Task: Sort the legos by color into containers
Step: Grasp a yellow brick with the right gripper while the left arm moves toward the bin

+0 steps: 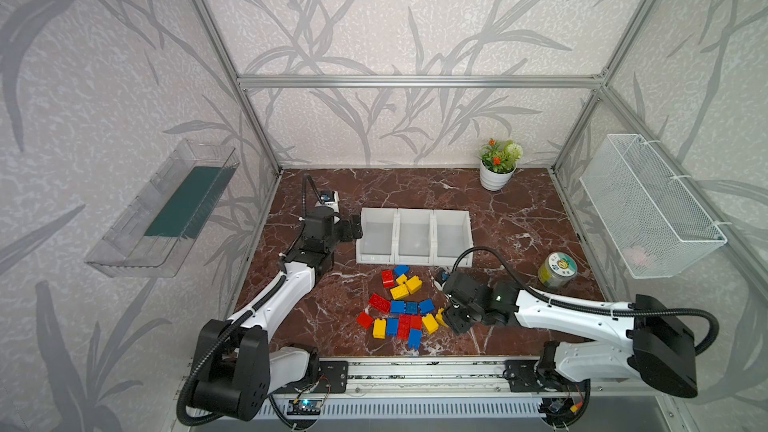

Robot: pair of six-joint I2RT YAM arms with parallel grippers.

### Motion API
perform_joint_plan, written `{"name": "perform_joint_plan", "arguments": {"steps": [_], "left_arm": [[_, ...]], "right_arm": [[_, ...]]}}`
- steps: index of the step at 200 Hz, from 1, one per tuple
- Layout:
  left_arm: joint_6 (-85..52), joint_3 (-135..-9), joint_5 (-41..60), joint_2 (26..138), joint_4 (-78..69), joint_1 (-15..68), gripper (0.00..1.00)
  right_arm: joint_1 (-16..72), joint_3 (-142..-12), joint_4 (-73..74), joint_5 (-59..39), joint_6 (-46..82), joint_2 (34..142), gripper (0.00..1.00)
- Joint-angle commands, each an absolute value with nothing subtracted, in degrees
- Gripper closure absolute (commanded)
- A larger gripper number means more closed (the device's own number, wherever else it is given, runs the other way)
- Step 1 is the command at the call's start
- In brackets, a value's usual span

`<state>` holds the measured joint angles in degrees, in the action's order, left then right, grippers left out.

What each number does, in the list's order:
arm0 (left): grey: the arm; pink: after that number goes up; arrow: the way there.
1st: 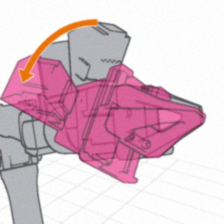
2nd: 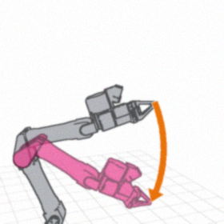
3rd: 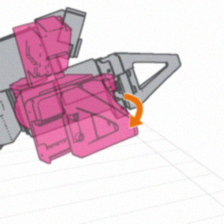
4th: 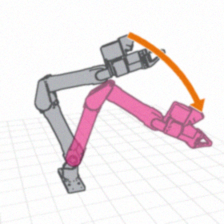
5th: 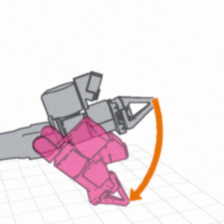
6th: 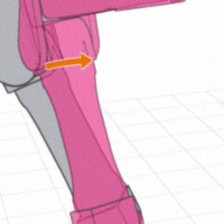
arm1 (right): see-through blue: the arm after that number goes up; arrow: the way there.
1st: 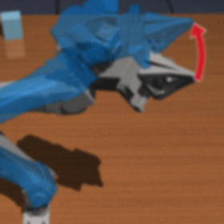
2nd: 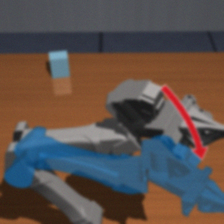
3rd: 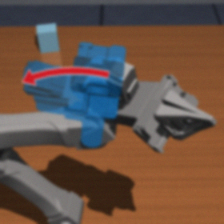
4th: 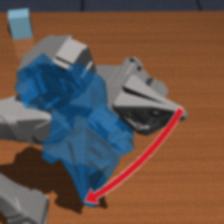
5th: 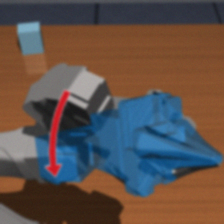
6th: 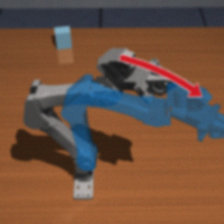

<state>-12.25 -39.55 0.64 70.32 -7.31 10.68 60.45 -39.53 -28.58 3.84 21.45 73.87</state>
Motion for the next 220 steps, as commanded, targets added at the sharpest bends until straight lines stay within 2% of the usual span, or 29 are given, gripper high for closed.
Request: {"name": "perform_joint_plan", "arguments": {"steps": [1, 60, 90, 124, 161, 188, 220], "left_arm": [[-12.8, -38.7, 0.8, 68.6, -6.8, 10.9, 0.01], [-13.6, -38.4, 1.3, 68.4, -6.9, 11.2, 0.01], [-13.7, -38.4, 1.6, 68.0, -5.9, 11.5, 0.01], [-13.8, -37.5, 1.2, 66.7, -5.0, 11.8, 0.01], [-14.0, -37.4, 1.4, 66.9, -5.3, 12.0, 0.01], [-14.1, -37.7, 2.2, 67.1, -5.0, 12.0, 0.01], [-14.2, -37.4, 2.3, 66.6, -4.3, 12.2, 0.01]], "right_arm": [[61.3, -38.5, -27.8, 3.0, 22.0, 74.1, 0.35], [62.6, -38.6, -24.5, 3.3, 22.1, 76.8, 0.40], [62.8, -39.3, -23.3, 4.2, 22.5, 79.5, 0.48], [62.8, -38.9, -23.5, 5.6, 22.8, 78.6, 0.64], [62.5, -41.1, -27.7, 11.6, 22.2, 73.0, 0.69], [59.0, -44.0, -26.8, 14.0, 16.4, 69.6, 0.69], [47.0, -48.6, -23.8, 13.0, 11.2, 70.0, 0.70]]}}
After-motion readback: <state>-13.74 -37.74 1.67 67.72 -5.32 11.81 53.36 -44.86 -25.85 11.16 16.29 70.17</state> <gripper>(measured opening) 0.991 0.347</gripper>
